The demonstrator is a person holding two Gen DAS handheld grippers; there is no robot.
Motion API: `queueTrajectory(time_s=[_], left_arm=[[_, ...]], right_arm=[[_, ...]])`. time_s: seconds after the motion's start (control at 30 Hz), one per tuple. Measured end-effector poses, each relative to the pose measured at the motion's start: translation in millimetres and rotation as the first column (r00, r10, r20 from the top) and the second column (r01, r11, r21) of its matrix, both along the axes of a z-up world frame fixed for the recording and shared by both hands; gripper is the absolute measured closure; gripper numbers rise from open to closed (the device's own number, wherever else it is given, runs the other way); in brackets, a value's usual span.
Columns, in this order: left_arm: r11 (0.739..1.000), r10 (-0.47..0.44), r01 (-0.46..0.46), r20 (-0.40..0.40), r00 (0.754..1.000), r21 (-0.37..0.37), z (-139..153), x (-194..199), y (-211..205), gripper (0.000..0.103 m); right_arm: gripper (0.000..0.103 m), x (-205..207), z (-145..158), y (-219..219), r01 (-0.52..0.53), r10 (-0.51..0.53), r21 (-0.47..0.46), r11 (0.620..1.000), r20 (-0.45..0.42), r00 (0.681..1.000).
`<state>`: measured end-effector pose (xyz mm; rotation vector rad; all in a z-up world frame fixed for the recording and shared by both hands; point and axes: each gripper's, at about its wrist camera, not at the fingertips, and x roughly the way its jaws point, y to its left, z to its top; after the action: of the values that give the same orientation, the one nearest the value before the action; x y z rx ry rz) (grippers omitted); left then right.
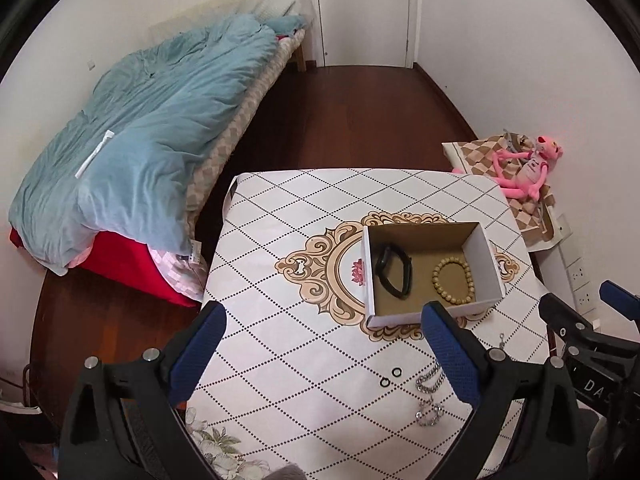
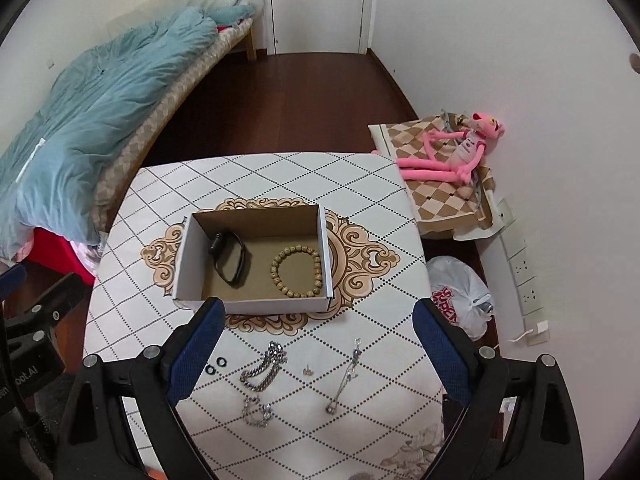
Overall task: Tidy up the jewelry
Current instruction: 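Withdraw both tools from the box toward the silver jewelry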
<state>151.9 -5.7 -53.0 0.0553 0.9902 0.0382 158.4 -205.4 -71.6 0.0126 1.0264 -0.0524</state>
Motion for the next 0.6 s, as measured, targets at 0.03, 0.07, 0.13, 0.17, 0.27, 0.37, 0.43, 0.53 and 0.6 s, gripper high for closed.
queueTrajectory(time_s=[0.03, 0.07, 0.13, 0.17, 0.27, 0.37, 0.43, 0.53, 0.6], left_arm=[[1.0, 0.0, 0.0, 0.004, 1.0, -0.001, 1.6, -3.1, 0.4, 0.003], [1.0, -0.002, 0.002, 0.006, 1.0, -0.005, 2.8, -6.8, 1.0, 0.003], [1.0, -0.003, 0.003, 0.01, 1.0, -0.006, 4.9, -12.3, 2.3, 0.003], [1.0, -0.003, 0.003, 0.013, 1.0, -0.007, 5.5, -15.2, 3.2, 0.003], [1.0, 0.006, -0.006, 0.019, 1.0, -0.007, 3.6, -23.1, 6.1, 0.003], [1.0, 0.017, -0.017, 0.009, 1.0, -0.001, -7.2, -30.1, 9.2, 0.003], [0.999, 0.032, -0.031, -0.014, 0.999, 0.016, -23.7, -33.0, 11.6, 0.003], [0.998, 0.045, -0.042, -0.064, 0.997, 0.041, -56.6, -37.1, 15.7, 0.003], [0.997, 0.052, -0.046, -0.114, 0.992, 0.057, -83.4, -39.3, 17.8, 0.003]], right_arm=[[0.007, -4.6, 3.6, 1.0, -0.002, 0.002, 0.0, 1.0, 0.006, 1.0], [0.007, -8.3, 5.8, 1.7, -0.002, 0.002, -0.003, 1.0, 0.013, 1.0], [0.007, -16.6, 10.0, 3.1, -0.003, 0.003, -0.005, 1.0, 0.027, 1.0], [0.007, -20.7, 11.2, 3.2, -0.003, 0.003, -0.001, 1.0, 0.032, 0.999], [0.007, -30.6, 11.2, 1.1, 0.003, -0.004, 0.027, 1.0, 0.035, 0.999], [0.007, -38.6, -3.5, -2.6, 0.022, -0.023, 0.051, 0.998, 0.008, 1.0], [0.007, -43.6, -25.3, -4.4, 0.038, -0.035, 0.066, 0.997, -0.039, 0.999], [0.007, -50.2, -64.4, -5.9, 0.046, -0.032, 0.124, 0.991, -0.112, 0.993], [0.008, -54.1, -96.4, -9.6, 0.073, -0.044, 0.163, 0.984, -0.172, 0.984]])
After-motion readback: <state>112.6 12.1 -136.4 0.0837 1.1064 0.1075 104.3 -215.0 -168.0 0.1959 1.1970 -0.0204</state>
